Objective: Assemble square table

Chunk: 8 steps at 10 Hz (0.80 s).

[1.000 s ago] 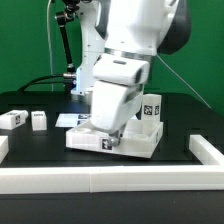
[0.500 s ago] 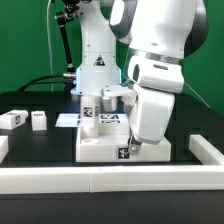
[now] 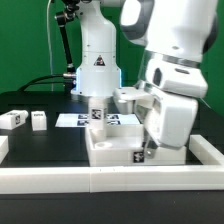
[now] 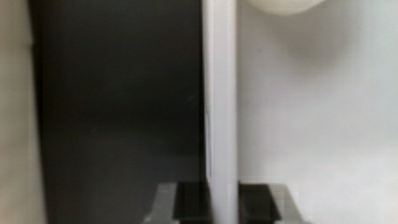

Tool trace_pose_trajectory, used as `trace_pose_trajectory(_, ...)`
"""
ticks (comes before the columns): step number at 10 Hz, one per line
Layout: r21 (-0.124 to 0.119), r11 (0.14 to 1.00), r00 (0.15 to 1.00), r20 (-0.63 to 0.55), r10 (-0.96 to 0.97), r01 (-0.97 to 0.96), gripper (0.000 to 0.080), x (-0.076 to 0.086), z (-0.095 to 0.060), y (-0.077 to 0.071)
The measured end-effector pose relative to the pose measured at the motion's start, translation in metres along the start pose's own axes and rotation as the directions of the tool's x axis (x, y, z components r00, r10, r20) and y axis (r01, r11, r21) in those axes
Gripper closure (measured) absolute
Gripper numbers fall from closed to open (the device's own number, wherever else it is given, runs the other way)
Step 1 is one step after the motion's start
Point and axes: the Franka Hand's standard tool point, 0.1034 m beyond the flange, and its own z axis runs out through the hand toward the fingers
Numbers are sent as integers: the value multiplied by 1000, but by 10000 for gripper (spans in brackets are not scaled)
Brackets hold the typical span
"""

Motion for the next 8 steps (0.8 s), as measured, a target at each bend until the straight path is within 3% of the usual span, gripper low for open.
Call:
trace_pose_trajectory(3, -12, 1000, 1000, 5, 26, -26, 739, 17, -6, 33)
trace_pose_trajectory(7, 18, 999, 999, 14, 34, -34, 739, 21, -7, 32)
trace_pose_trajectory(8, 39, 999, 999, 21, 32, -33, 562, 20, -7, 26)
